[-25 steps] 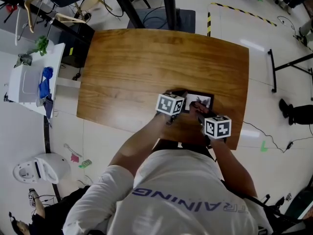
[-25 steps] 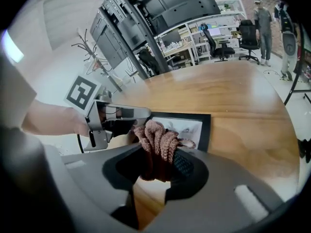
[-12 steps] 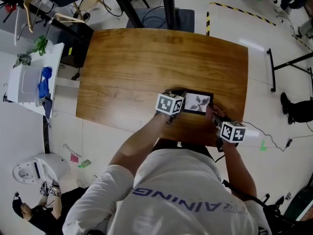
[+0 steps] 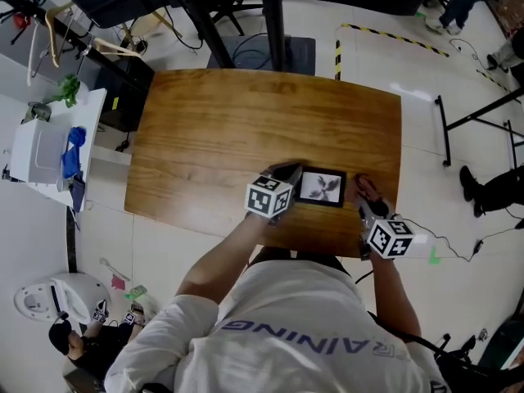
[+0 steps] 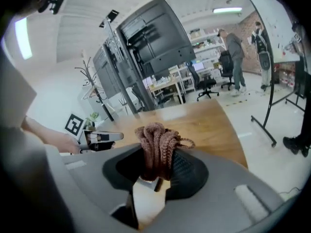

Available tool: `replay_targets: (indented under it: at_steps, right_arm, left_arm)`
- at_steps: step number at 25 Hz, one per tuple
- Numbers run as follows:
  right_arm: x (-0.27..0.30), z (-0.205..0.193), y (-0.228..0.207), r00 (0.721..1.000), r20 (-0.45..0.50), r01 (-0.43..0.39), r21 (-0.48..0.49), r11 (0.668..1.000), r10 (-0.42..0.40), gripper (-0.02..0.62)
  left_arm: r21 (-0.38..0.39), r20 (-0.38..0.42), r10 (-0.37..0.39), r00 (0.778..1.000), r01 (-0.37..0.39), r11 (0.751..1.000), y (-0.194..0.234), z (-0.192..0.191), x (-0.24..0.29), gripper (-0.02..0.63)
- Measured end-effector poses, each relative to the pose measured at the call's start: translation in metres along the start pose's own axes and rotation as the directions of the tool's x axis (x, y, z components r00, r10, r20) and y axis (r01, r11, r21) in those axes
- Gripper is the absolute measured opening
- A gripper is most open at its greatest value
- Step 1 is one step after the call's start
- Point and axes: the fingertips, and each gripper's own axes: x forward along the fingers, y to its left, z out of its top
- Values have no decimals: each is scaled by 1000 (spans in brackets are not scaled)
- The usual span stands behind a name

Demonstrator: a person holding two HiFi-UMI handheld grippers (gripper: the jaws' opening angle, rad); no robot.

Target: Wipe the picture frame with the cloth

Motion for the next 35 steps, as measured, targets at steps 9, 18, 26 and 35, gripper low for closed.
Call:
replay_targets:
  at_steps: [9, 18, 26, 35]
  right_arm:
    - [-52, 104, -3, 959, 271, 124, -132, 984, -84, 123]
    - [-61, 152, 5, 923, 379, 139, -179, 974, -62, 120]
    - [-57, 155, 21, 929, 367, 144, -230, 962, -52, 118]
    - [-52, 147, 23, 939, 342, 133, -234, 963, -47, 115]
  left_arm:
    - [123, 269, 86, 959, -123, 985, -21, 90, -135, 6]
    - [169, 415, 123, 901, -209, 963, -17, 131, -150, 6]
    - [147, 411, 108, 905, -183, 972, -26, 122, -151, 6]
    - [136, 411, 118, 904, -189, 973, -25, 120, -152, 7]
